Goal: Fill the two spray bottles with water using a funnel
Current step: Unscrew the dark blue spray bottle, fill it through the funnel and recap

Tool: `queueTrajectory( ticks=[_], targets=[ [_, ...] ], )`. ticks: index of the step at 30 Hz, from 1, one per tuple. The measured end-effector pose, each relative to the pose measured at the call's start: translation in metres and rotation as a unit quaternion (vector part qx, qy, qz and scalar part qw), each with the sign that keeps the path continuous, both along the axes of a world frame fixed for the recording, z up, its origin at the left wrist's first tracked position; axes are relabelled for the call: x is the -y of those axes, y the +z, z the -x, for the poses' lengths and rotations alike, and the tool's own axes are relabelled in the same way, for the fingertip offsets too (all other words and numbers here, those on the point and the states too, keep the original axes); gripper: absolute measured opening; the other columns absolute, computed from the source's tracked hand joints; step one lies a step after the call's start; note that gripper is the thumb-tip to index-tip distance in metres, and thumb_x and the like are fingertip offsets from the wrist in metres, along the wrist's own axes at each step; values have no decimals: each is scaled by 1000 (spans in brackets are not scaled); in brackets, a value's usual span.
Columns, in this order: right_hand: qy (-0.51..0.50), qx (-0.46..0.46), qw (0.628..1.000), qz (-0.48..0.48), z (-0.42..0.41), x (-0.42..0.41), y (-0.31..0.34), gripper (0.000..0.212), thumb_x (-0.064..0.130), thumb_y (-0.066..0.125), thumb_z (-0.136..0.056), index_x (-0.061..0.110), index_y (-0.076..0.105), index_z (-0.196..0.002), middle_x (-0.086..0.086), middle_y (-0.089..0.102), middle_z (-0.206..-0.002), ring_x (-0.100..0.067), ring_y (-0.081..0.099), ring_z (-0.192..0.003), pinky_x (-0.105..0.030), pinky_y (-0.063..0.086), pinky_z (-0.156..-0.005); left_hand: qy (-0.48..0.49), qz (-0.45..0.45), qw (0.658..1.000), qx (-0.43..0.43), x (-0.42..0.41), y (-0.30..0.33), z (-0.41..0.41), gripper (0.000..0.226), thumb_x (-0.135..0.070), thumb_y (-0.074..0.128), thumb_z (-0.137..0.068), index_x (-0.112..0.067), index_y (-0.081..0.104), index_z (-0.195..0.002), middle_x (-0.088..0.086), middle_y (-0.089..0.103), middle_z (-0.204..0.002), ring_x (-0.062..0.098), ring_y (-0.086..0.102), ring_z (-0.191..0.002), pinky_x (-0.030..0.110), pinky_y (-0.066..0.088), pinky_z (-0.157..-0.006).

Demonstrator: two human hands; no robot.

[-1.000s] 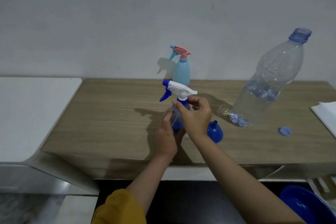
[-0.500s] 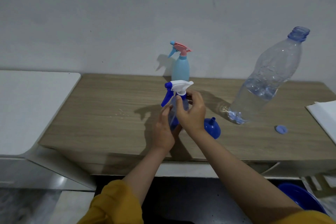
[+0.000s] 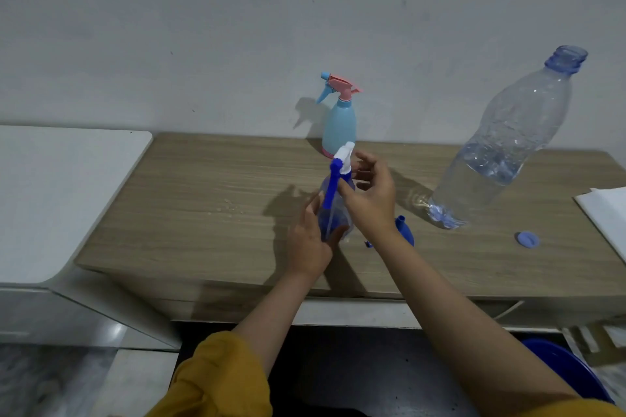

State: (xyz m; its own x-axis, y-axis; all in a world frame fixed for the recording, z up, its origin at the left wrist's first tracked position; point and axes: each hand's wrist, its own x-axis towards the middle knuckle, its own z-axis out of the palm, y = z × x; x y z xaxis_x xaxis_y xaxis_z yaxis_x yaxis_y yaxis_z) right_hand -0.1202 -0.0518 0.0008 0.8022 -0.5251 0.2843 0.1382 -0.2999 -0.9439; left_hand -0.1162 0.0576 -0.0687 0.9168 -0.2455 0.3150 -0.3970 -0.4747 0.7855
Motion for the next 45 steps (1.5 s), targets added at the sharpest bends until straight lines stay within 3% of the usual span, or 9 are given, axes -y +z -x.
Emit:
queueTrajectory(
  ticks=[3, 9, 14, 19, 24, 33, 36, 40, 45],
  targets=[
    [21, 13, 1000, 16, 4, 1, -5, 41, 9, 73, -80, 20, 57, -117, 9, 65, -108, -5, 62, -98, -21, 50, -82, -13, 17, 1000, 22, 0, -2, -1, 73, -30, 74, -78, -23, 31, -137, 6, 49, -136, -6, 40, -111, -5, 30, -81],
    [-4, 12, 1000, 9, -1, 1, 1, 47, 10, 79, -74, 16, 59, -116, 12, 65, -100, -1, 61, -89, -16, 50, -77, -15, 26, 1000, 2, 0, -5, -2, 74, -34, 71, -80, -23, 30, -141, 1, 46, -140, 12, 53, -116, 13, 42, -83],
    [2, 23, 999, 29, 2, 1, 0, 48, 16, 79, -75, 18, 57, -117, 5, 64, -113, -10, 64, -96, -21, 54, -81, -16, 25, 1000, -5, -1, -4, -2, 74, -35, 70, -81, -24, 29, -141, 0, 45, -140, 13, 55, -114, 14, 42, -81],
    [-21, 29, 998, 45, 1, -3, 5, 44, 15, 79, -75, 14, 57, -113, 10, 65, -100, -8, 65, -90, -25, 57, -77, -33, 28, 999, -7, -2, -5, -2, 77, -32, 70, -82, -41, 18, -138, -2, 43, -142, 10, 54, -115, 4, 41, -81],
    [-22, 40, 995, 90, 4, -6, 8, 45, 18, 79, -75, 17, 56, -114, 18, 60, -103, -6, 63, -92, -19, 53, -77, -8, 2, 1000, -22, -1, 0, 0, 66, -29, 71, -82, -14, 38, -137, 6, 54, -130, 12, 55, -105, -7, 32, -73],
    [-36, 95, 990, 102, 1, -1, 22, 47, 6, 77, -76, 13, 57, -118, -2, 69, -97, -11, 67, -85, -35, 59, -73, -26, 0, 1000, 0, -2, 2, 3, 70, -36, 65, -85, -30, 23, -141, 2, 45, -141, 16, 55, -115, 29, 51, -89],
    [-46, 124, 986, 98, -4, 2, 44, 47, 7, 76, -77, 16, 58, -119, -3, 68, -100, -11, 67, -87, -37, 59, -71, -15, -8, 1000, 17, -2, 5, 4, 68, -35, 65, -85, -21, 29, -141, 4, 46, -140, 18, 55, -115, 21, 44, -87],
    [-64, 175, 971, 147, -14, 14, 81, 50, 12, 79, -75, 10, 60, -122, -8, 67, -103, -15, 66, -87, -34, 59, -73, -19, -17, 999, 27, -3, 3, 4, 69, -43, 62, -84, -24, 28, -141, 2, 41, -144, 17, 49, -121, 19, 39, -90],
    [-115, 216, 952, 183, -19, 30, 130, 50, 22, 83, -73, 11, 64, -119, -10, 62, -94, 0, 62, -74, -13, 54, -68, -18, -45, 998, 32, -6, 2, 2, 73, -49, 59, -84, -28, 22, -143, -4, 39, -145, 12, 52, -117, 16, 39, -83]
  ],
)
